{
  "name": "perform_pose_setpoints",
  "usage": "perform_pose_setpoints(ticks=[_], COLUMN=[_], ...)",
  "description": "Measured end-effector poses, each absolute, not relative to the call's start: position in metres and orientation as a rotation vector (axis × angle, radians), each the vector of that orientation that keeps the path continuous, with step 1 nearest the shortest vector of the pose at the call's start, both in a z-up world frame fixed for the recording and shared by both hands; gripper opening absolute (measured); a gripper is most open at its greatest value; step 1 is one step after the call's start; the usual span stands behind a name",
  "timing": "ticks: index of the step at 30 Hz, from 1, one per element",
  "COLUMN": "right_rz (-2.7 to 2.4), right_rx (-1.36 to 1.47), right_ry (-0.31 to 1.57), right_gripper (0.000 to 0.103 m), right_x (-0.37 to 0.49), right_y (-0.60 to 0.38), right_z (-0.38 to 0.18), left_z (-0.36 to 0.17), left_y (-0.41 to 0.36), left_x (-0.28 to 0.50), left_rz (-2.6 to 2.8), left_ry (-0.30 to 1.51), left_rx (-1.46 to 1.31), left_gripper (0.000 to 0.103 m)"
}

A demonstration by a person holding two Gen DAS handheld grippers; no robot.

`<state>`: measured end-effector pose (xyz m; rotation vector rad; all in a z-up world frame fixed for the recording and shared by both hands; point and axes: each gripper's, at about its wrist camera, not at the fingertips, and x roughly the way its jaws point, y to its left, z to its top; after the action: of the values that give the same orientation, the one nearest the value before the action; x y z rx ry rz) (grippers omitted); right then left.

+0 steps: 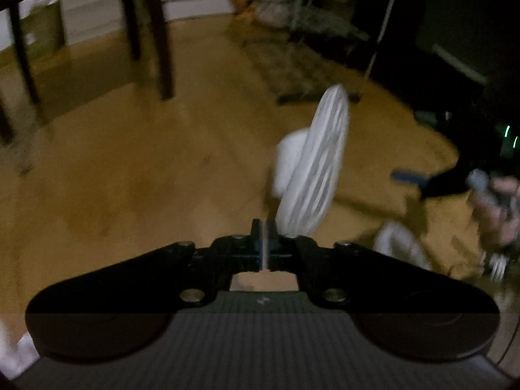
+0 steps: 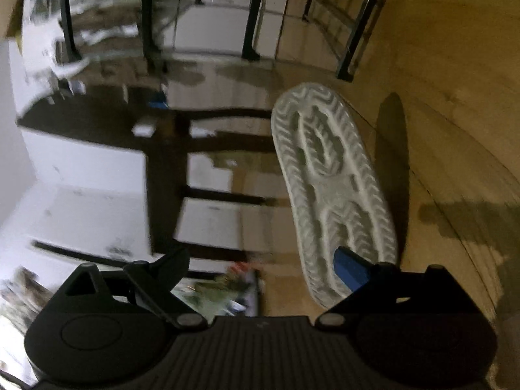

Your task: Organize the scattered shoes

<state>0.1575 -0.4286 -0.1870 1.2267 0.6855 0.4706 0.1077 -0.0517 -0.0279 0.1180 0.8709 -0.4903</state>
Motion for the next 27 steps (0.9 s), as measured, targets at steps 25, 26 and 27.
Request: perform_pose_setpoints(ticks=[25,26,27], right_rz=[-0.121,-0.117,-0.127], right_rx=[1.238,1.278,1.32], right_ry=[1.001,0.992,0.993], right_gripper=[0.096,0.096,0.095], right_x=[0.282,0.28,0.276], right_y=[-0.397,-0.404,-0.412], right_z=[-0.142,-0.15,-0.163], left_z=[-0.067,-0.068,-0.068], left_y=[0.077,0.07,0.062], left_x=[0.05,0.05,0.051], left_rz=[-0.263,-0.276,-0.285], left_ry=[1.065,1.071,1.075], left_rx=[-0.402,-0.376,-0.344], left_gripper=[0.087,0.087,0.087])
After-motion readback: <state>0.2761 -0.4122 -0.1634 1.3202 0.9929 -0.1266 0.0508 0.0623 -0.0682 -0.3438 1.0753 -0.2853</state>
